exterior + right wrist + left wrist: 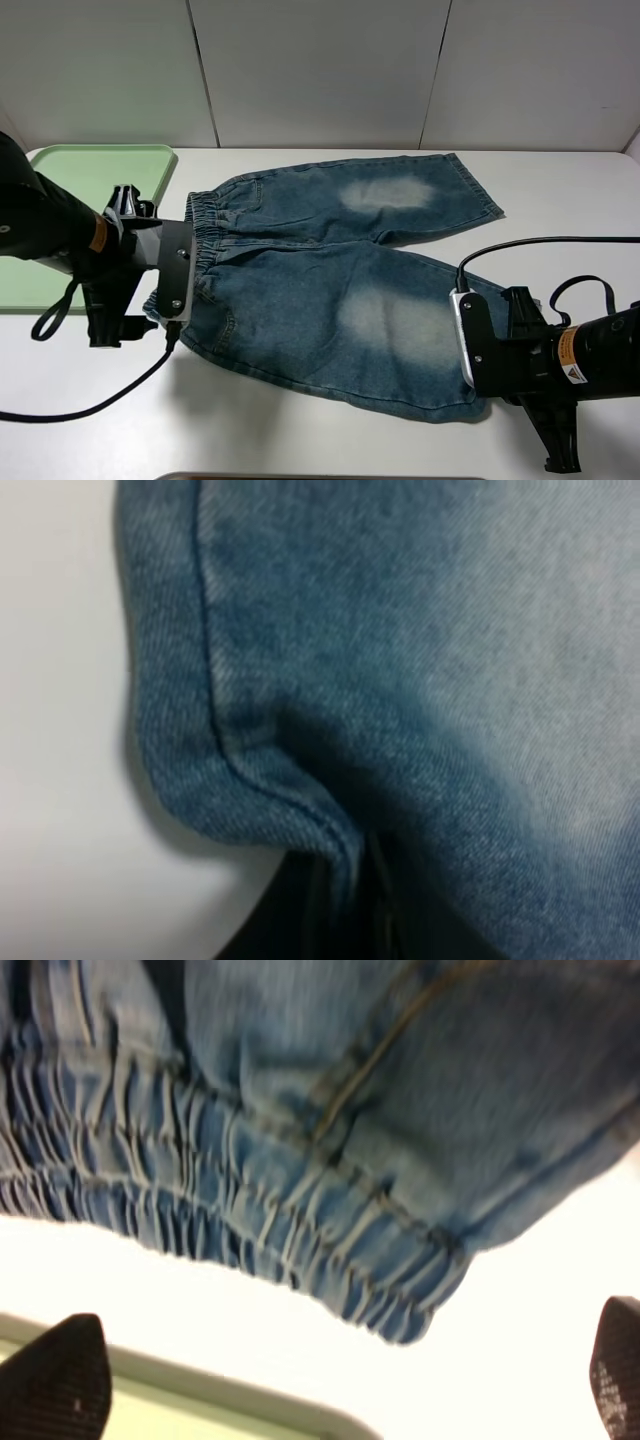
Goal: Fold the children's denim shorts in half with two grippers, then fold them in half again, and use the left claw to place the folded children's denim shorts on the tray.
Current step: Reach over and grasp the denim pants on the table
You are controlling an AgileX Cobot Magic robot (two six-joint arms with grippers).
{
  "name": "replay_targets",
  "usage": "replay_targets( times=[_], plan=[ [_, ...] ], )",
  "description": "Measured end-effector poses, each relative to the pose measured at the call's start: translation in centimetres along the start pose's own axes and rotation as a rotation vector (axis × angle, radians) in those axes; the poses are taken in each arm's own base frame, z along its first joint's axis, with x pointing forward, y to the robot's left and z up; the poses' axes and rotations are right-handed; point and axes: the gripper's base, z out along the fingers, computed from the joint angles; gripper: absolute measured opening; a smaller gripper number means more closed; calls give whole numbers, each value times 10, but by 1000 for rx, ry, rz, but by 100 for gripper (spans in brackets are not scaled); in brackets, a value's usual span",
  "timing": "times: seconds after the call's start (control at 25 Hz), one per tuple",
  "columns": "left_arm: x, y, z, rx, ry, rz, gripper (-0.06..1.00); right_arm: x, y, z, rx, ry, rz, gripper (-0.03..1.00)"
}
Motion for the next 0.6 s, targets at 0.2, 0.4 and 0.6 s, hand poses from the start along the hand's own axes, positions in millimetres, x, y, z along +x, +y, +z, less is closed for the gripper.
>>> replay_targets(
  times=[0.2, 0.4, 0.6],
  plan=[
    [0, 0, 0, -1, 1, 81, 95, 0, 0, 0, 3, -3, 7, 5],
    [4, -9, 2, 26, 10, 189, 95, -1, -1, 0, 9, -10, 7, 5],
    [8, -19, 4, 39, -5, 291, 95, -1, -1, 0, 9, -10, 7, 5]
  ],
)
